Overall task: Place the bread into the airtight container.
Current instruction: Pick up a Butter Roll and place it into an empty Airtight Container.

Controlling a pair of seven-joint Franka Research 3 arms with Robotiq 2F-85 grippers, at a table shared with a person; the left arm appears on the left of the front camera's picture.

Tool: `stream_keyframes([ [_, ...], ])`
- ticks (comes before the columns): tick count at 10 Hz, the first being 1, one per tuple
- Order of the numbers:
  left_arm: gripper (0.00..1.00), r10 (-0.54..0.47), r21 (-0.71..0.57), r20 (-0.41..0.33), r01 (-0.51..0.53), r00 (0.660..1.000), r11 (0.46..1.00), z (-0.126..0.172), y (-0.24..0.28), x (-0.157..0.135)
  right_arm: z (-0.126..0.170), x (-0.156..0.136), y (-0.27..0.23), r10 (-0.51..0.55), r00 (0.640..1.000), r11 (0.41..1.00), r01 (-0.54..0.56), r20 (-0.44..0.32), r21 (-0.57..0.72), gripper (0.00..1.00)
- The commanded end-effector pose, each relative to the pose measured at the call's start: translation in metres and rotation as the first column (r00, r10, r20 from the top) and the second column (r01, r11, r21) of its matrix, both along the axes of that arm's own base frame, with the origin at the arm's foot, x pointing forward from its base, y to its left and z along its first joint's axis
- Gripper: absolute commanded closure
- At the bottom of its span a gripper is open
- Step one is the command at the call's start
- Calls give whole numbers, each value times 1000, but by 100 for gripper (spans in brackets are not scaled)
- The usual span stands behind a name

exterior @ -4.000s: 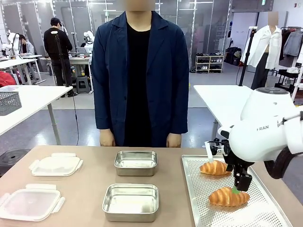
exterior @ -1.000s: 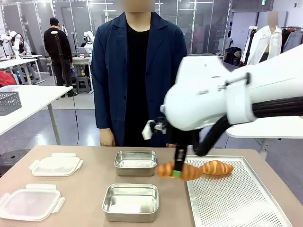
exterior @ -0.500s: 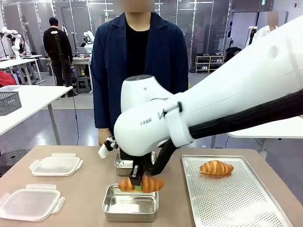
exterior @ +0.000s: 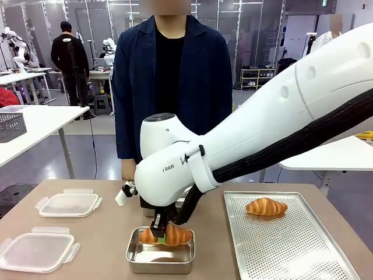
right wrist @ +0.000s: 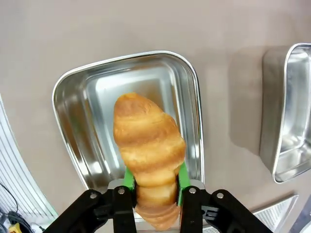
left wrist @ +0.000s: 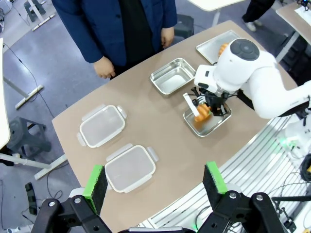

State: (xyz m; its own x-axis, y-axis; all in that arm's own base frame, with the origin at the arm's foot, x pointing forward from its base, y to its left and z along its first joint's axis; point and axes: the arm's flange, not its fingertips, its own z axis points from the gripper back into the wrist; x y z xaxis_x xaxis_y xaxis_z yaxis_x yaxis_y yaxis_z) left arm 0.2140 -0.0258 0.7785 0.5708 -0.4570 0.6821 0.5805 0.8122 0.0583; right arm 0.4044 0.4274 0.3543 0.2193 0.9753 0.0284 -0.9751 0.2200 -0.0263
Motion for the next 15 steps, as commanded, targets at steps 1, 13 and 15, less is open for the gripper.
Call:
stream_keyframes([
  [1,0,-12,8,0,12,1000,1000,0,1,0,-3,-2,12,-37,999,999,37,21,-17,50],
  [13,0,-12,8,0,12,1000,1000,0,1,0,1,-1,8,10,1000,1000,-10,9,-11,16],
  [15,0,-12,8,0,12,1000,1000,0,1,0,1,-1,8,10,1000,1000,-10,9,-11,16],
])
